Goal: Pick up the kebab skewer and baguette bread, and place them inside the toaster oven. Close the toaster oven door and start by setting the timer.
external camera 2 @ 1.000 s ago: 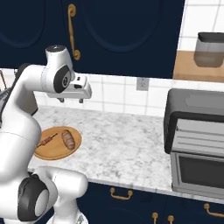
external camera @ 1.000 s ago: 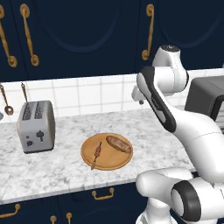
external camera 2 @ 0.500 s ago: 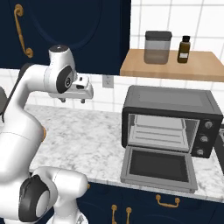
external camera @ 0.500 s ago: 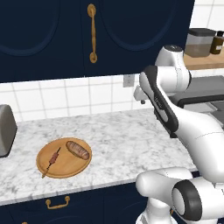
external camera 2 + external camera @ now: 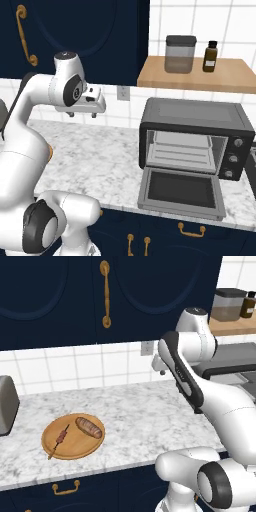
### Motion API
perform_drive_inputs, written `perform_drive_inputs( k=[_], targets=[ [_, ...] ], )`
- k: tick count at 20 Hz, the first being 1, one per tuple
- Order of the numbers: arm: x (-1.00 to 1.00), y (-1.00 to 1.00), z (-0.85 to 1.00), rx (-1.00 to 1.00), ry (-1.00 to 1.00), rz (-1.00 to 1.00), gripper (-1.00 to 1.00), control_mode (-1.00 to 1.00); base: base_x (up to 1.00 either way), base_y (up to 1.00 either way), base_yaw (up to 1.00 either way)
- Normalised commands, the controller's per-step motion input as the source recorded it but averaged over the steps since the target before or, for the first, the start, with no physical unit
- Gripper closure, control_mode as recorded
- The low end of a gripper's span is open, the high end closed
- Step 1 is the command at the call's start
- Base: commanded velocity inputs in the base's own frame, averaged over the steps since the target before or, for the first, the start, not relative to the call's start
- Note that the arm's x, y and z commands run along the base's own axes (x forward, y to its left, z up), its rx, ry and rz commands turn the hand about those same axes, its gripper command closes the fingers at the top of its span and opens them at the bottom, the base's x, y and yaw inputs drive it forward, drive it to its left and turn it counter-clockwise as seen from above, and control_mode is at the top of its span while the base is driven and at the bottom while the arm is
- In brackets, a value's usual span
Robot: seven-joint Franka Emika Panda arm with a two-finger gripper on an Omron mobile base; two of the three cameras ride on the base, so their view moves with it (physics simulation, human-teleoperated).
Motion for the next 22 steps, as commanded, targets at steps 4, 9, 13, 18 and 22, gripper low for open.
perform_drive_inputs(
  k=[4, 9, 13, 18, 22],
  targets=[
    [0.00, 0.00, 0.00, 0.00, 0.00, 0.00, -1.00, -1.00, 0.00, 0.00, 0.00],
    [-0.03, 0.00, -0.01, 0.00, 0.00, 0.00, -1.00, -1.00, 0.00, 0.00, 0.00],
    [-0.59, -0.60, -0.38, 0.11, -0.21, 0.05, -1.00, -1.00, 0.00, 0.00, 0.00],
    [-0.78, -1.00, -0.10, 0.18, -0.47, 0.37, -1.00, -1.00, 0.00, 0.00, 0.00],
    [-0.63, -1.00, -0.04, 0.08, -0.42, 0.23, -1.00, -1.00, 0.00, 0.00, 0.00]
  ],
)
